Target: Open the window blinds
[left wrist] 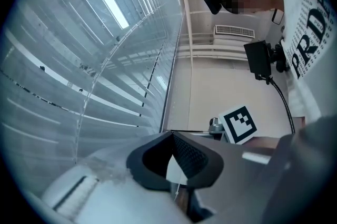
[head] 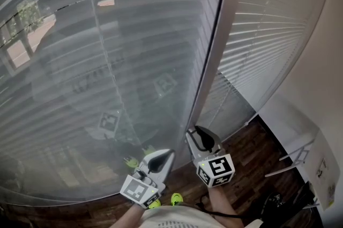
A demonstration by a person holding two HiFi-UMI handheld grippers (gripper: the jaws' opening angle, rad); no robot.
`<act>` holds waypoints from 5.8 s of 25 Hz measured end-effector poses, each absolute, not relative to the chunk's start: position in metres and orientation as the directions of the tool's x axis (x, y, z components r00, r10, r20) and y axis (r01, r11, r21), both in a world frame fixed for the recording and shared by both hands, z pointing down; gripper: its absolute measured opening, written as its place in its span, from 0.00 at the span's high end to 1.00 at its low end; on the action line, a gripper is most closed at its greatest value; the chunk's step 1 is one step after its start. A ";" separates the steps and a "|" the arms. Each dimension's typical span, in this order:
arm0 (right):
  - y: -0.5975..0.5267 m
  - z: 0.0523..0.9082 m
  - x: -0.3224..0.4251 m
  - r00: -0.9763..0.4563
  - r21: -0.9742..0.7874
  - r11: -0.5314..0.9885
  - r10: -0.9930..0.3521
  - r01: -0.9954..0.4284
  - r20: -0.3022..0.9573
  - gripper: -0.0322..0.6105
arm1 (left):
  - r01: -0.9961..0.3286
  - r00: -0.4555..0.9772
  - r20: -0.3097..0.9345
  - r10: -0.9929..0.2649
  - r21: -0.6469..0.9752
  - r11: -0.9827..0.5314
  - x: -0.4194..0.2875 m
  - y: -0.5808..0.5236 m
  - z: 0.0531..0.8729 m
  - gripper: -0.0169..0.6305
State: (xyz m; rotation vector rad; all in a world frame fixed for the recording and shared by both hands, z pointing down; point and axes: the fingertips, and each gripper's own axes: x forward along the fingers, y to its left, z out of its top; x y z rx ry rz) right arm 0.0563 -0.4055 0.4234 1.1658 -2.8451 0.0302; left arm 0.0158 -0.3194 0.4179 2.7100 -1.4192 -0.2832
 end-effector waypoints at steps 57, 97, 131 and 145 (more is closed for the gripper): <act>-0.399 0.422 0.051 -0.710 0.235 0.714 -0.694 -0.659 0.118 0.75 | -0.796 0.576 -0.117 -0.809 0.147 -0.588 0.021 -0.324 0.417 0.99; -0.399 0.435 0.048 -0.571 0.866 0.433 -0.789 -0.251 0.229 0.75 | -0.802 0.568 -0.126 -0.814 0.139 -0.581 0.015 -0.333 0.415 0.99; -0.404 0.430 0.052 -0.709 0.178 0.723 -0.690 -0.667 0.145 0.75 | -0.791 0.579 -0.117 -0.807 0.161 -0.591 0.009 -0.333 0.420 0.99; -0.405 0.429 0.055 -0.748 -0.168 0.731 -0.659 -0.661 0.076 0.75 | -0.789 0.581 -0.112 -0.806 0.164 -0.592 0.011 -0.329 0.420 0.99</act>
